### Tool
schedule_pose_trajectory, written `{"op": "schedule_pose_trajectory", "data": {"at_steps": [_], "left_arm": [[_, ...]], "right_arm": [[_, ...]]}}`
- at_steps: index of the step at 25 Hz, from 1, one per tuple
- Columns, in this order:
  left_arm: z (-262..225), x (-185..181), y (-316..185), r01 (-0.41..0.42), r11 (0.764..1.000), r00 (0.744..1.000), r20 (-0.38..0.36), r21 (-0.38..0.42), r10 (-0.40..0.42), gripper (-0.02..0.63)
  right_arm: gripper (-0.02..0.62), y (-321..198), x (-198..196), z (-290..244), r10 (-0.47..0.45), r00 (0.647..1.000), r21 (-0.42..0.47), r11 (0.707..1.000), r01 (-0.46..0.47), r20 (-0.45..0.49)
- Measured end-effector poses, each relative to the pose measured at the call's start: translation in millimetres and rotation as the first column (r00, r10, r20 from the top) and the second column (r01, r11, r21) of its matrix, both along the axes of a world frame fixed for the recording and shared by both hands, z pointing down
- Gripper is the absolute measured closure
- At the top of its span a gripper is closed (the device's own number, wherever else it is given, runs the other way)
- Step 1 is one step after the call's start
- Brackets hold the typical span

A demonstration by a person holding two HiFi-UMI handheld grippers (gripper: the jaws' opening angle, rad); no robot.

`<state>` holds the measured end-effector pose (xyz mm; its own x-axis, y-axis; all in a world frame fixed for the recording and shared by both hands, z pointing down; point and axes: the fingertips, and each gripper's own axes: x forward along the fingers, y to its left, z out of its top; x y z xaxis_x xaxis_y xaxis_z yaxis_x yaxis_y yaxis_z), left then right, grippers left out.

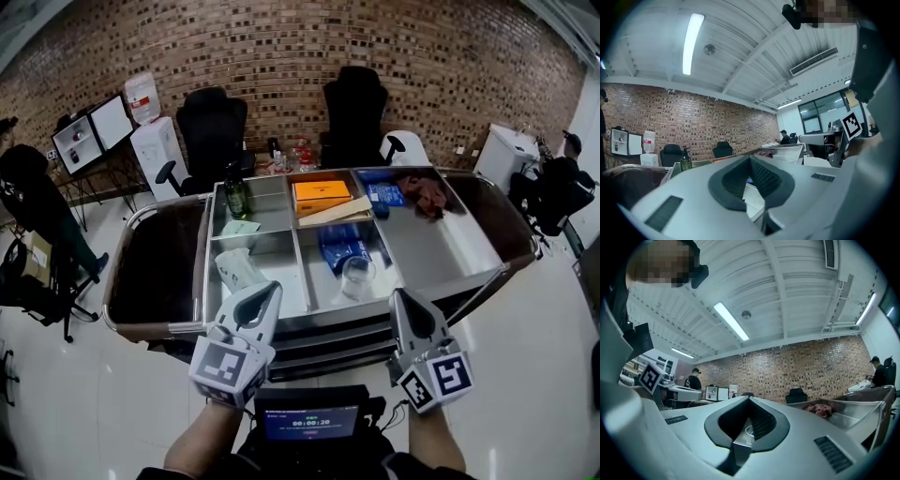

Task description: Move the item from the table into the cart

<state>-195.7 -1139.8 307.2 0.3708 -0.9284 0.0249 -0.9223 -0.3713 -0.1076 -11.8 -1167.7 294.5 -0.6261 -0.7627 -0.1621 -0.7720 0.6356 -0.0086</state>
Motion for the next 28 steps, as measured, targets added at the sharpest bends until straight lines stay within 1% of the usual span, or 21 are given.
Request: {"op": "schedule_pose_trajectory", "data": {"at_steps": [12,19,28], "left_arm": [[5.0,0.3,-5.2,0.0,1.0,1.0,-0.003,-0.015,0.0,0.604],[8.9,5.0,-7.7,-0.013,1.0,1.0,-0.002,-0.018,0.013,0.604],[4.6,7.5,0.8,-0.019,1.0,1.0,0.006,-0.026,0.019,0.604]], "right_arm": [[0.595,-3.7,2.7,2.5,0.006,1.0,-0.005,1.0,-0.006,-0.019],[0.595,-6.3,5.5,4.5,0.009,1.0,-0.005,1.0,-0.009,-0.022],[0.595,2.5,11.0,-0.6,0.017,1.0,-0.005,1.0,-0.017,-0.026]]}}
